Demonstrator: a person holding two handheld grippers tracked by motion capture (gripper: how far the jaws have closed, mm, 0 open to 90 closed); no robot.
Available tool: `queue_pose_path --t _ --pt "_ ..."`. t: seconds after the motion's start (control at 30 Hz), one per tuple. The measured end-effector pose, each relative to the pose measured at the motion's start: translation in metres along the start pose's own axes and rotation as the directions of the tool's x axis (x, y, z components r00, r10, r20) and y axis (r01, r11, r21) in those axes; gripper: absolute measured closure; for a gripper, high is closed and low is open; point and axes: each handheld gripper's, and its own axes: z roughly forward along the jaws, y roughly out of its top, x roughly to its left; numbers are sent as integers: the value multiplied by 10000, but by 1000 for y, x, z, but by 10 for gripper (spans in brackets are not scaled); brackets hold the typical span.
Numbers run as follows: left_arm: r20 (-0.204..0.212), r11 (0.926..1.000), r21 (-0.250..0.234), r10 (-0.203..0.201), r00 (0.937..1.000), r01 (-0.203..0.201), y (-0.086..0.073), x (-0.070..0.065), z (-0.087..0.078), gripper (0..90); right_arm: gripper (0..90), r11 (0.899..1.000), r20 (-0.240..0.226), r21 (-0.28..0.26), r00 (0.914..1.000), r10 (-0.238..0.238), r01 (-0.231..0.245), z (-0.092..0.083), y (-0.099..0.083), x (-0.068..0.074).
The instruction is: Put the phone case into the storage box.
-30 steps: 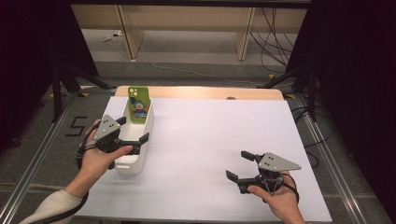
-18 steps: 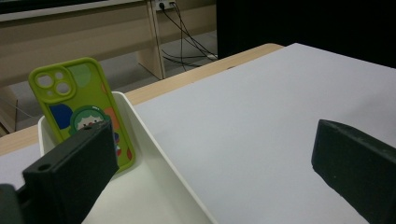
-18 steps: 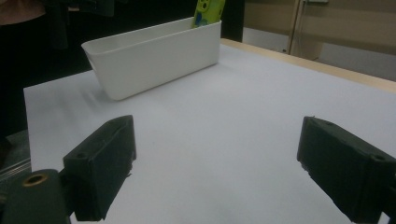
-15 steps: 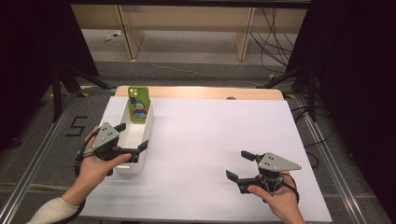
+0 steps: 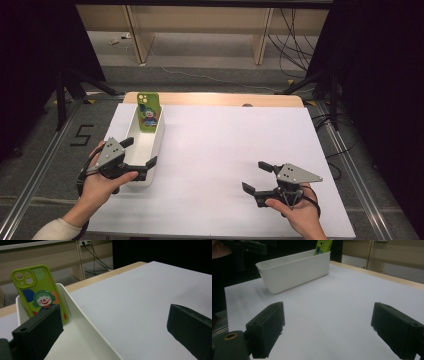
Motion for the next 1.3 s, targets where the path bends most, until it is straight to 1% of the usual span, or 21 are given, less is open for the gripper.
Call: queue_pose_path --t 0.37,0.63,1.3 --pt "9 10000 58 70 10000 -70 -7 0 -2 0 128 10000 13 13 10000 -7 7 0 0 0" --pt "12 10000 63 41 10000 -41 -10 1 -3 0 128 10000 20 22 10000 -20 20 0 0 0" --pt "5 10000 55 -5 10000 5 -13 2 -3 0 128 10000 14 -26 10000 3 -3 -1 0 0"
